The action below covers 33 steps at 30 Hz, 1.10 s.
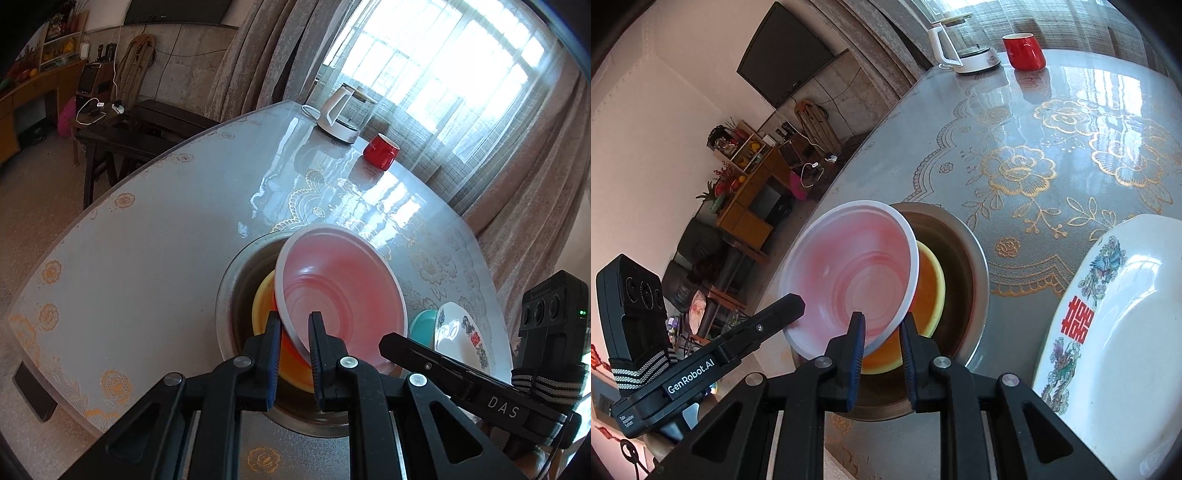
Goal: Organize plates and bowls
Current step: 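Lower the red bowl into the yellow bowl and open the left gripper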
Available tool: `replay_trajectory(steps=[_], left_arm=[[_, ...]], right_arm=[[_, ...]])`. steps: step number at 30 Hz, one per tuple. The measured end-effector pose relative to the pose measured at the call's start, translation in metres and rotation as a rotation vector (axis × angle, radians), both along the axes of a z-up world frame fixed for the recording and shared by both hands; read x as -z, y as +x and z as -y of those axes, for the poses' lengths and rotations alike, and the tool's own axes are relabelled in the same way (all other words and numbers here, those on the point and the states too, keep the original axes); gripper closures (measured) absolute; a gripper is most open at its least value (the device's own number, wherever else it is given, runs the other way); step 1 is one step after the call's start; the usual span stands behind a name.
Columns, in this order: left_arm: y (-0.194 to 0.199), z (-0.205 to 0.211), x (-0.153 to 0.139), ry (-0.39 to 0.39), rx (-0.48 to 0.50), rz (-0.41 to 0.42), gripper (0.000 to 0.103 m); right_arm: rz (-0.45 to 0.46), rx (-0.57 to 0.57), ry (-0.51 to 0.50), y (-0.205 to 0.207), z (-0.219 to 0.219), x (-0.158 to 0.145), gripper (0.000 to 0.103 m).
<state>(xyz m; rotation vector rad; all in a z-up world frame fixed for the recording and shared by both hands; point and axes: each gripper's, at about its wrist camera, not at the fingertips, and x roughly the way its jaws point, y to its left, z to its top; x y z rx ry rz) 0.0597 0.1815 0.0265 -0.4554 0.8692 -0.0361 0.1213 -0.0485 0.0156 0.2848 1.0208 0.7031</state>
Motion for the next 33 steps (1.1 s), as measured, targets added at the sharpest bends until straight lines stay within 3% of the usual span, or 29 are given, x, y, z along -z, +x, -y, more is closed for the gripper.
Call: replay_trajectory(steps=[18,27,33], left_arm=[[0.007,0.008,0.014,0.074,0.004,-0.036,0.088],[0.006,0.007,0.012,0.117,-0.021,-0.023,0.087],[0.006,0.014,0.017,0.150,0.013,-0.031,0.087]], right_arm=[[-0.027,0.031,-0.011,0.002,0.005,0.009,0.082],[0.049,0.033,-0.090,-0.002,-0.002,0.004,0.084],[0.149,0.006,-0.187,-0.011,-0.010,-0.003,0.093]])
